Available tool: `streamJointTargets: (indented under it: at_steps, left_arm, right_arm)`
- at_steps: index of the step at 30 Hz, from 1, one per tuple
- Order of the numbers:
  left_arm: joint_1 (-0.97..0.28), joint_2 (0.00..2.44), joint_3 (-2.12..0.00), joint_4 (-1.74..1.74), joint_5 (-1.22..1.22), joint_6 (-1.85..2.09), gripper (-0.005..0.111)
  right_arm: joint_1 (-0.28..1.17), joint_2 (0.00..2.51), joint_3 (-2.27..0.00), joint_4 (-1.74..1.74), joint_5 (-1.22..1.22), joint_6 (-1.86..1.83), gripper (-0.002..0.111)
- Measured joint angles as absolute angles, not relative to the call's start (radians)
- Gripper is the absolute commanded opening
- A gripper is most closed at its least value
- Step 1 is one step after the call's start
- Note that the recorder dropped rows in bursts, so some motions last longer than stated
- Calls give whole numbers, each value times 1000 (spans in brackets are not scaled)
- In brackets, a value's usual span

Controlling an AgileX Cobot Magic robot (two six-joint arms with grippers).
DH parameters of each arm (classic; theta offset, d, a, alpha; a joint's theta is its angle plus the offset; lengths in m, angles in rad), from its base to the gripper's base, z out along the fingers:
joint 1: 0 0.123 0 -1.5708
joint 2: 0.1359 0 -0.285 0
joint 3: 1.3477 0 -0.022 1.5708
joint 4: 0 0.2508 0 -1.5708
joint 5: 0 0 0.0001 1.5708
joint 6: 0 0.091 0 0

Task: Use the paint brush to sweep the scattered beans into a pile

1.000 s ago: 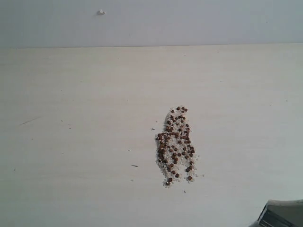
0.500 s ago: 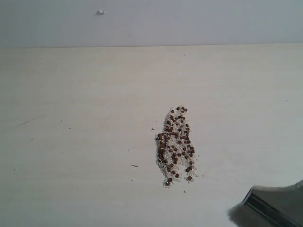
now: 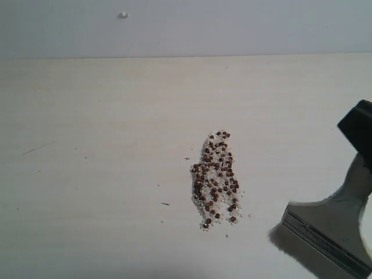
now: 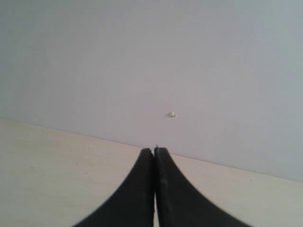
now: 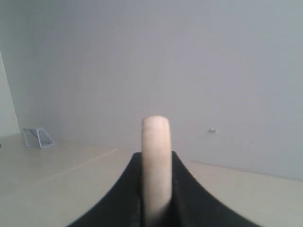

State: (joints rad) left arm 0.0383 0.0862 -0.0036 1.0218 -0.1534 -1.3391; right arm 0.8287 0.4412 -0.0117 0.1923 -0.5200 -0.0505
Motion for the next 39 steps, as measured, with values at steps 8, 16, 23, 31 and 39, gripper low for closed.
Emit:
streamJointTargets:
  at_steps: [8, 16, 23, 31, 39]
  left_arm:
    - [38, 86, -4, 1022, -153, -1339, 0]
    - [38, 86, -4, 1022, -153, -1339, 0]
    - [38, 86, -4, 1022, -153, -1339, 0]
    - [38, 86, -4, 1022, -153, -1339, 0]
    - [38, 86, -4, 1022, -153, -1339, 0]
  right_arm:
    - [829, 750, -113, 319, -683, -129, 0]
    - [829, 1162, -117, 541, -1084, -195, 0]
    - [829, 1402, -237, 680, -1197, -234, 0]
    - [829, 1556, -368, 891, -1204, -459, 0]
    - [829, 1600, -368, 937, -1204, -258, 0]
